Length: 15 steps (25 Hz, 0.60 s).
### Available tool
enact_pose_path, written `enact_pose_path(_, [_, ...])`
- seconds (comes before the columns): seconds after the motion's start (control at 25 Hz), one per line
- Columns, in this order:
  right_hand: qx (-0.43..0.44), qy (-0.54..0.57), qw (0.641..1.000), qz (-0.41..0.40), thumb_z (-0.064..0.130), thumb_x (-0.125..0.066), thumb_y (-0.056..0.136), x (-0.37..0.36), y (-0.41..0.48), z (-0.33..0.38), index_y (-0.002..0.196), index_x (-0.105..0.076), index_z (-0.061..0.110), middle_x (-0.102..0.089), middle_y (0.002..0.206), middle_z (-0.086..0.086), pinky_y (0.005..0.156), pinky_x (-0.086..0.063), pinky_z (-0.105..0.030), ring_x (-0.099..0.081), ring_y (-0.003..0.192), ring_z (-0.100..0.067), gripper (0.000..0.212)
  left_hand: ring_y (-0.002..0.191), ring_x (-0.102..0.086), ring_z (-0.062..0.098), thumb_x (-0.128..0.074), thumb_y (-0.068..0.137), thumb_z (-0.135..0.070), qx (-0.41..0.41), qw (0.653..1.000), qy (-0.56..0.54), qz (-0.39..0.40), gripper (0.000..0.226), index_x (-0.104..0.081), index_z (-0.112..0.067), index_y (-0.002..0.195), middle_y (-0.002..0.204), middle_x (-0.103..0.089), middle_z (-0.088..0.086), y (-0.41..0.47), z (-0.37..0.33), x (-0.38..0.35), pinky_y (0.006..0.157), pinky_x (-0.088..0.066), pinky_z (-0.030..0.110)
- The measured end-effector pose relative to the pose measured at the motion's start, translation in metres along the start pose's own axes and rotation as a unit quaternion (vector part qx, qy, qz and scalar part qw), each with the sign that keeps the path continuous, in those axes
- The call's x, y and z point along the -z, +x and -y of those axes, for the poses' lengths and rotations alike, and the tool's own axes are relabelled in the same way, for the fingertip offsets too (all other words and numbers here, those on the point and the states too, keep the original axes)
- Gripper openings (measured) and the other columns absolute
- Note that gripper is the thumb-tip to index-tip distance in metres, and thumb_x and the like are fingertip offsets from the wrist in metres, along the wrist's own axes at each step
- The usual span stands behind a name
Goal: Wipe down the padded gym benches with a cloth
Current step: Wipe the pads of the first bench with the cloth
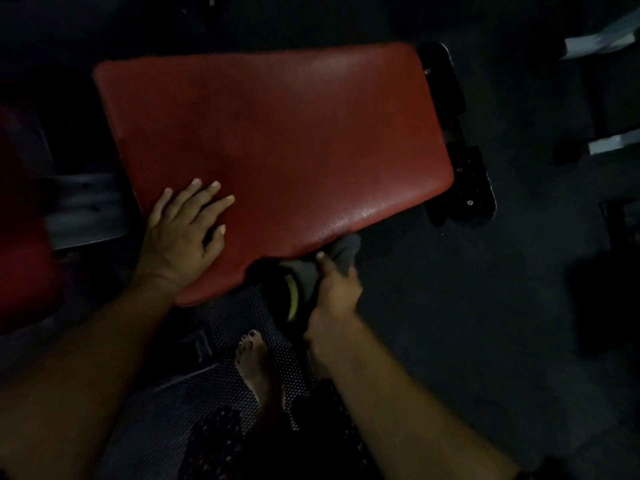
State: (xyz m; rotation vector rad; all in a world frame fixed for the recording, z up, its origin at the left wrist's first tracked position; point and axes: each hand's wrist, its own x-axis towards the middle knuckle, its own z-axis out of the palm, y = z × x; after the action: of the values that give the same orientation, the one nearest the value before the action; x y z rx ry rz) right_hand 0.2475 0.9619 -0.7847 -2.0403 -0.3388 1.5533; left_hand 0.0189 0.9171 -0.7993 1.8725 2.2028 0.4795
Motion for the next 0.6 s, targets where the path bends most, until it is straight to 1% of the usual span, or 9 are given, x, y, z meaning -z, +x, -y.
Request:
enact_pose_path(0.08, [-0.043, -0.037, 0.996, 0.072, 0.036, -0.08, 0.068, -0.01, -0.043, -0.043, 0.117, -0.065, 0.032, -0.072, 0.105, -0.001, 0.092, -0.054, -0.042, -0.069, 0.097, -0.022, 0.051, 0.141, -0.035, 0.029, -0.038, 0.096, -0.035, -0.006, 1.0, 0.002, -0.003, 0.049, -0.052, -0.018, 0.14, 0.149, -0.046, 0.006, -0.001, 0.0, 0.0, 0.119, -0.009, 0.041])
enact_pose_path(0.12, [-0.056, -0.049, 0.994, 0.081, 0.036, -0.081, 0.065, -0.01, -0.052, -0.052, 0.116, -0.067, 0.032, -0.073, 0.103, -0.003, 0.091, -0.055, -0.044, -0.069, 0.096, -0.025, 0.053, 0.141, -0.035, 0.028, -0.039, 0.096, -0.034, -0.008, 1.0, 0.001, -0.004, 0.049, -0.052, -0.018, 0.14, 0.15, -0.046, 0.006, 0.0, 0.0, 0.0, 0.119, -0.01, 0.042])
enact_pose_path(0.16, [-0.057, -0.056, 0.994, 0.074, 0.031, -0.081, 0.066, -0.005, -0.048, -0.05, 0.116, -0.068, 0.028, -0.073, 0.103, -0.005, 0.09, -0.055, -0.046, -0.07, 0.095, -0.027, 0.052, 0.142, -0.035, 0.028, -0.039, 0.096, -0.034, -0.01, 1.0, 0.0, -0.007, 0.049, -0.052, -0.018, 0.14, 0.15, -0.046, 0.006, 0.0, 0.001, 0.0, 0.119, -0.01, 0.042])
enact_pose_path(0.24, [-0.003, -0.039, 0.999, 0.029, 0.017, -0.08, 0.072, 0.012, -0.024, -0.022, 0.117, -0.069, 0.016, -0.073, 0.103, -0.009, 0.089, -0.056, -0.049, -0.07, 0.096, -0.031, 0.046, 0.141, -0.036, 0.027, -0.04, 0.096, -0.032, -0.012, 1.0, -0.002, -0.021, 0.047, -0.052, -0.019, 0.14, 0.149, -0.046, 0.006, -0.001, 0.001, -0.002, 0.119, -0.009, 0.04])
enact_pose_path(0.32, [0.071, -0.002, 0.997, -0.029, 0.012, -0.078, 0.074, 0.031, 0.009, 0.022, 0.123, -0.066, 0.012, -0.072, 0.108, -0.011, 0.091, -0.055, -0.05, -0.069, 0.1, -0.032, 0.051, 0.14, -0.037, 0.027, -0.041, 0.095, -0.03, -0.013, 0.999, 0.0, -0.036, 0.046, -0.055, -0.019, 0.138, 0.148, -0.048, 0.006, -0.002, 0.002, -0.005, 0.119, -0.012, 0.042])
enact_pose_path(0.36, [0.088, 0.011, 0.995, -0.044, 0.01, -0.075, 0.076, 0.037, 0.022, 0.045, 0.126, -0.064, 0.011, -0.071, 0.11, -0.012, 0.09, -0.055, -0.049, -0.068, 0.101, -0.032, 0.051, 0.139, -0.039, 0.027, -0.042, 0.095, -0.028, -0.015, 0.999, 0.001, -0.041, 0.045, -0.056, -0.018, 0.137, 0.147, -0.049, 0.006, 0.0, 0.002, -0.007, 0.119, -0.014, 0.044])
enact_pose_path(0.44, [0.07, 0.015, 0.997, -0.039, 0.007, -0.07, 0.081, 0.031, 0.031, 0.061, 0.126, -0.062, 0.008, -0.069, 0.109, -0.015, 0.088, -0.056, -0.048, -0.069, 0.097, -0.033, 0.046, 0.138, -0.041, 0.029, -0.044, 0.094, -0.026, -0.016, 0.999, 0.002, -0.051, 0.044, -0.057, -0.018, 0.135, 0.145, -0.051, 0.008, 0.001, 0.003, -0.01, 0.117, -0.02, 0.048])
enact_pose_path(0.52, [0.028, -0.02, 0.999, -0.014, 0.011, -0.071, 0.079, 0.014, 0.009, 0.045, 0.113, -0.068, 0.011, -0.07, 0.104, -0.014, 0.089, -0.056, -0.047, -0.069, 0.093, -0.031, 0.035, 0.137, -0.042, 0.031, -0.044, 0.094, -0.025, -0.017, 0.999, 0.001, -0.05, 0.044, -0.057, -0.017, 0.135, 0.144, -0.052, 0.009, 0.001, 0.003, -0.012, 0.116, -0.022, 0.051])
enact_pose_path(0.6, [-0.015, -0.085, 0.996, 0.003, 0.016, -0.074, 0.077, -0.004, -0.027, 0.01, 0.095, -0.068, 0.015, -0.07, 0.094, -0.007, 0.086, -0.056, -0.039, -0.068, 0.086, -0.023, 0.018, 0.137, -0.042, 0.031, -0.043, 0.094, -0.025, -0.015, 0.999, 0.005, -0.05, 0.044, -0.056, -0.018, 0.135, 0.144, -0.052, 0.009, 0.001, 0.003, -0.013, 0.116, -0.022, 0.051])
